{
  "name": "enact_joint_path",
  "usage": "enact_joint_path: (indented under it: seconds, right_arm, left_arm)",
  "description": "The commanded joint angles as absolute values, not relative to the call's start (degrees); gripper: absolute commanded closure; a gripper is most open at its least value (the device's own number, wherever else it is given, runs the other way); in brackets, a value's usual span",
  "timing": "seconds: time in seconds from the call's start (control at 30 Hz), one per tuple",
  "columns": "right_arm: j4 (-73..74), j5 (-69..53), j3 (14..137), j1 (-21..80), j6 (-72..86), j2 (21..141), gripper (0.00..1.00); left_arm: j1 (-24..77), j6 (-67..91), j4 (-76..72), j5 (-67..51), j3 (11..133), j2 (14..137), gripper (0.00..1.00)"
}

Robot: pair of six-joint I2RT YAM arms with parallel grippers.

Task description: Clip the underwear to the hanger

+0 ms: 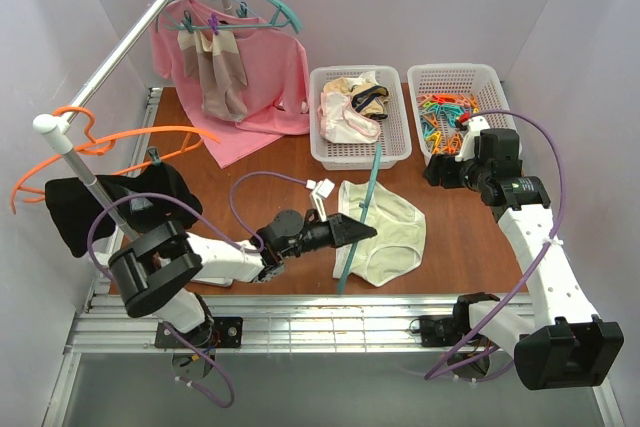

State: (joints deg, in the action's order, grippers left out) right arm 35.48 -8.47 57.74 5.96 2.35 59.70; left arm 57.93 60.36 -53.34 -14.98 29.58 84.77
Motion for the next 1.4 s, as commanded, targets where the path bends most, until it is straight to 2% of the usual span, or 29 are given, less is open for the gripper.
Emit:
enact_joint_path:
  seconds: [0.0, 0.13, 0.43, 0.57, 0.9, 1.13, 1.37]
  right_arm:
    - [35.86, -8.26, 60.38, 5.63, 1.50, 58.97, 0.15]
    - [35.86, -8.96, 61.26, 5.71, 1.32, 60.11, 0.15]
    - [35.60, -10.63, 61.08, 5.71, 1.76, 60.29, 0.15]
    - [35.51, -10.55, 61.26, 6.68, 1.85, 60.55, 0.15]
    - [35.33, -9.40, 62.58, 10.46, 0.97, 62.23, 0.15]
    - [34.89, -10.90, 61.87, 10.46, 1.14, 62.49, 0.15]
    - [34.98, -11.60, 62.49, 10.37, 1.14, 62.49, 0.15]
  left_arm:
    - [59.67, 64.86, -63.11, -14.60, 29.88, 87.97, 1.00]
    - [60.64, 69.78, -70.90, -10.73, 26.90, 91.23, 1.00]
    - [61.08, 74.61, -73.99, -4.49, 23.21, 94.83, 1.00]
    - [61.08, 78.22, -81.46, -3.43, 23.29, 101.15, 1.00]
    - [61.44, 83.85, -84.45, 0.78, 21.45, 104.41, 1.00]
    - [61.08, 73.93, -79.11, -7.36, 29.16, 103.18, 1.00]
    - [61.00, 70.15, -76.48, -8.87, 30.67, 101.43, 1.00]
